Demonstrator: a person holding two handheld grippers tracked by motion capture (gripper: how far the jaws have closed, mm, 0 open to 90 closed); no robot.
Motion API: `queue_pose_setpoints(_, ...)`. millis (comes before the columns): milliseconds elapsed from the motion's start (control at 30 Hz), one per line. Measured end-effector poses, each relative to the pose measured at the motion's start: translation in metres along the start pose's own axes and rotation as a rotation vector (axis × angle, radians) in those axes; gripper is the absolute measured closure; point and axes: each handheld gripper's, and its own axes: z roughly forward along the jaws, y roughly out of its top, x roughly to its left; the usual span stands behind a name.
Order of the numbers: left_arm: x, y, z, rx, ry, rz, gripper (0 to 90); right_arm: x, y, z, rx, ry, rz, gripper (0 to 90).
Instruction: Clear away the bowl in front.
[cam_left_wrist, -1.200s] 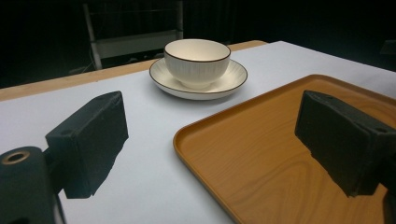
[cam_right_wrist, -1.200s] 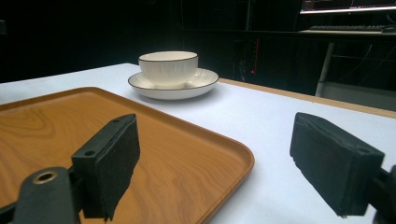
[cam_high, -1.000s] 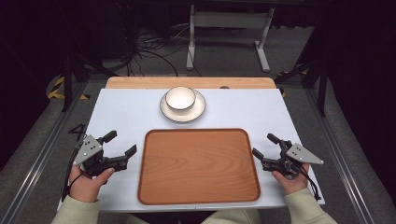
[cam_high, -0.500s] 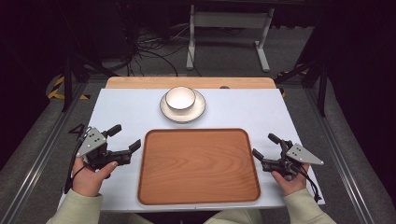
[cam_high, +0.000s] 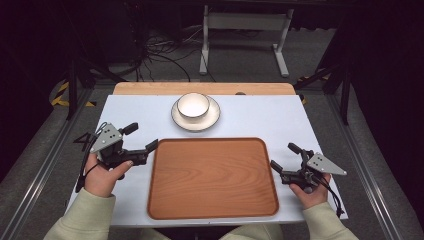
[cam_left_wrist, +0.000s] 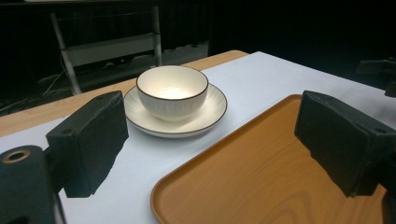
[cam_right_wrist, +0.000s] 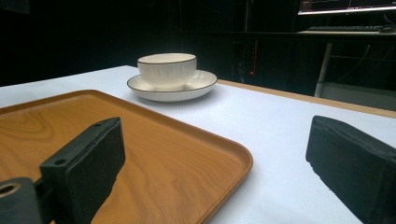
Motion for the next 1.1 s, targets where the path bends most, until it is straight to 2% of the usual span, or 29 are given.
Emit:
queue_pose_setpoints(367,0.003,0.022,0.029,0.018,-0.022,0.011,10.5,-0.001,0.0,0.0,0.005,0.003,0.002,5.4)
queue_pose_setpoints(733,0.003,0.045,0.059,0.046,-0.033,0.043,10.5,-0.001,0.0,0.001,0.009,0.003,0.006,5.4)
queue_pose_setpoints(900,0.004,0.052,0.072,0.059,-0.042,0.04,10.5,-0.001,0.0,0.001,0.01,0.001,0.01,5.4)
queue_pose_setpoints(1100,0.005,0.063,0.086,0.053,-0.056,0.045,10.4,-0.001,0.0,0.001,0.014,-0.005,0.012,5.4)
